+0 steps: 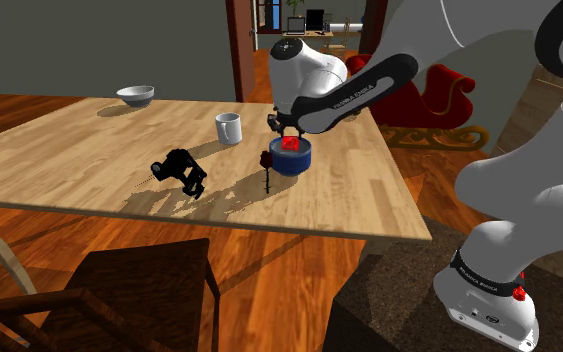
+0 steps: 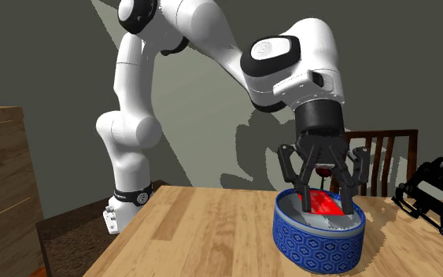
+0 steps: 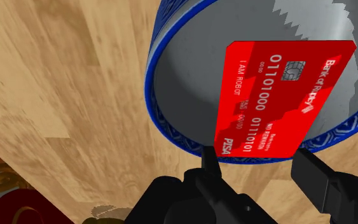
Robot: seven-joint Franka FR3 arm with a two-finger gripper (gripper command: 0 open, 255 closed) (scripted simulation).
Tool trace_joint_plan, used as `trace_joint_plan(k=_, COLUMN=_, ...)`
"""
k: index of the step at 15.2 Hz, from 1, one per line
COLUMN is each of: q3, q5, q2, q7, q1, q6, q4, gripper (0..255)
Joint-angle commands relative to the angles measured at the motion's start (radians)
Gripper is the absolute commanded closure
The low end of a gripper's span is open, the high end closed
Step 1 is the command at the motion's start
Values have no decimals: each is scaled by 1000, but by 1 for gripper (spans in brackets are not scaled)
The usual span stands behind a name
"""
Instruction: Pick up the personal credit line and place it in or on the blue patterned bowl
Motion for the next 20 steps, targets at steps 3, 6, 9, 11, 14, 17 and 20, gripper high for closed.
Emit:
trace_joint_plan(k=3, q3=49, q5=3, q2=-11, q7=8, q1=-50, q6=29, q4=-17, gripper=255)
trace_joint_plan(k=6, q3=49, q5=3, q2=-11, q7=8, q1=-50, q6=30, q4=-17, gripper=255)
trace_joint_plan(k=9, q3=48, q5=3, q2=-11, q7=8, q1=-50, q6=29, q4=-17, gripper=255)
trace_joint_plan(k=11, q3=48, q5=3, q2=-11, q7=8, q1=-50, q6=29, q4=-17, gripper=0)
trace_joint_plan(k=14, q3=48, q5=3, q2=-11, q7=8, q1=-50, q6=29, q4=-17, gripper=0)
trace_joint_plan(k=17, q3=-122, q5=-10, q2=10, q7=18, q1=150, q6=-36, q4=-6, gripper=0)
trace_joint_plan(k=20, q3=-240, q5=48, q2=-30, q7=-21, q1=281, q6=-77, q4=3, gripper=0)
